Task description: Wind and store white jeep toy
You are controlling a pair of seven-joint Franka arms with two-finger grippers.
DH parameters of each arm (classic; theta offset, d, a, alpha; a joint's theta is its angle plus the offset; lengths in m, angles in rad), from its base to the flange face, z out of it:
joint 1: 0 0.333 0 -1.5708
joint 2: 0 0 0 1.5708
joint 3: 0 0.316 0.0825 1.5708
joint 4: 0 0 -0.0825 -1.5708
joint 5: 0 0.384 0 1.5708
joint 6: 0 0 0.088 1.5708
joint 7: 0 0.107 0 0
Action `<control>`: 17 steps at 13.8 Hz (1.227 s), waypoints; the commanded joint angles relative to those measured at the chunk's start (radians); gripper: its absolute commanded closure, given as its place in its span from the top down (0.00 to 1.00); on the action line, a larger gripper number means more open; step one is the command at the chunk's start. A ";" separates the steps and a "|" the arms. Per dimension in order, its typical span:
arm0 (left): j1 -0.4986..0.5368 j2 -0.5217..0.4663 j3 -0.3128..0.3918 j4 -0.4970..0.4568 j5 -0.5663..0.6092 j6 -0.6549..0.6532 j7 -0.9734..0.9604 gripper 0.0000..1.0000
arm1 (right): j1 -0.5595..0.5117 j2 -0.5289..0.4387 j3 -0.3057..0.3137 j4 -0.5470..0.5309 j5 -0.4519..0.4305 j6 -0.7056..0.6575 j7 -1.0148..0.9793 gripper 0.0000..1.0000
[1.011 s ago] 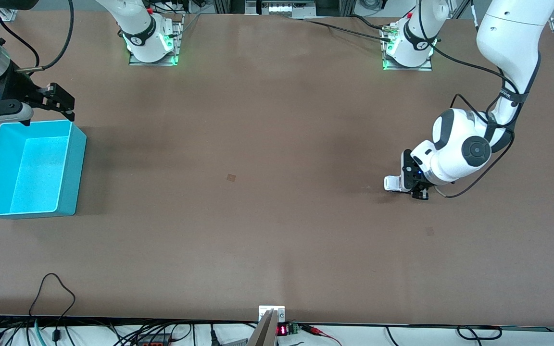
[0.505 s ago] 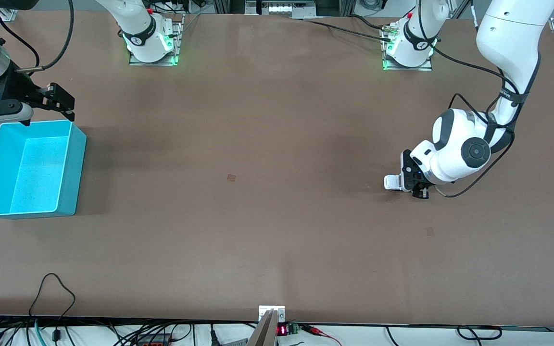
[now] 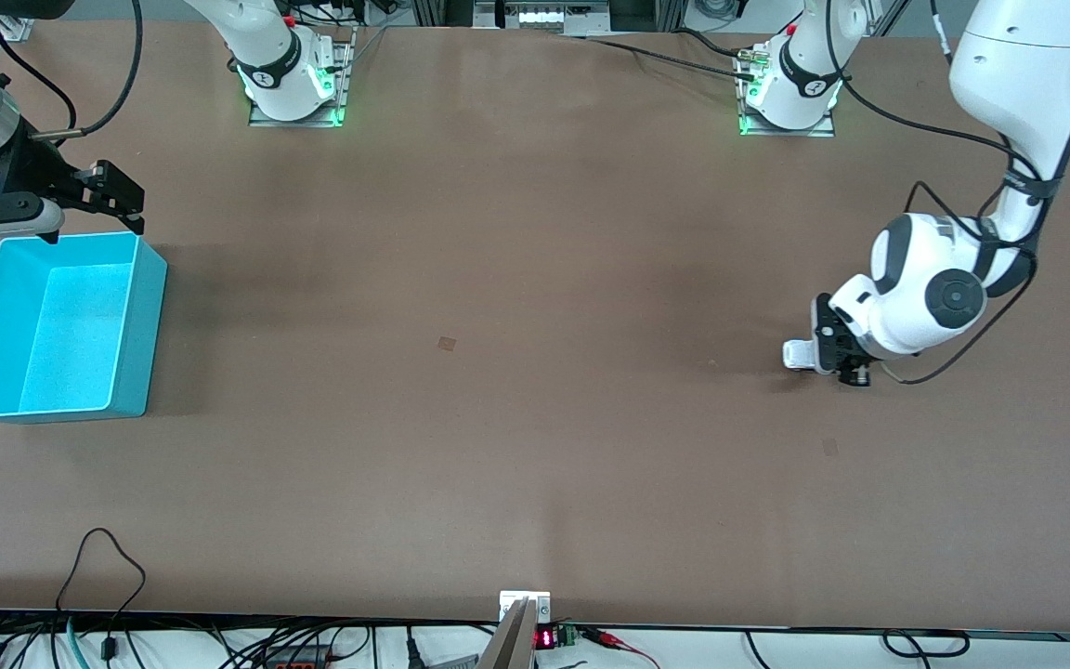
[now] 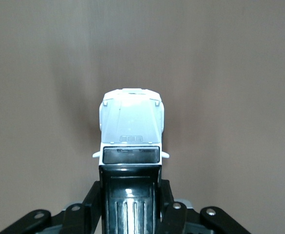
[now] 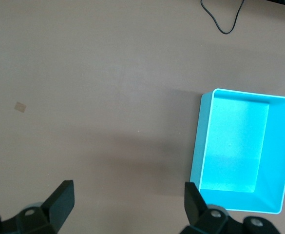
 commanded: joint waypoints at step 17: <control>0.260 0.099 0.004 0.023 0.129 0.072 0.227 0.17 | 0.003 -0.016 -0.002 -0.003 0.005 -0.005 0.012 1.00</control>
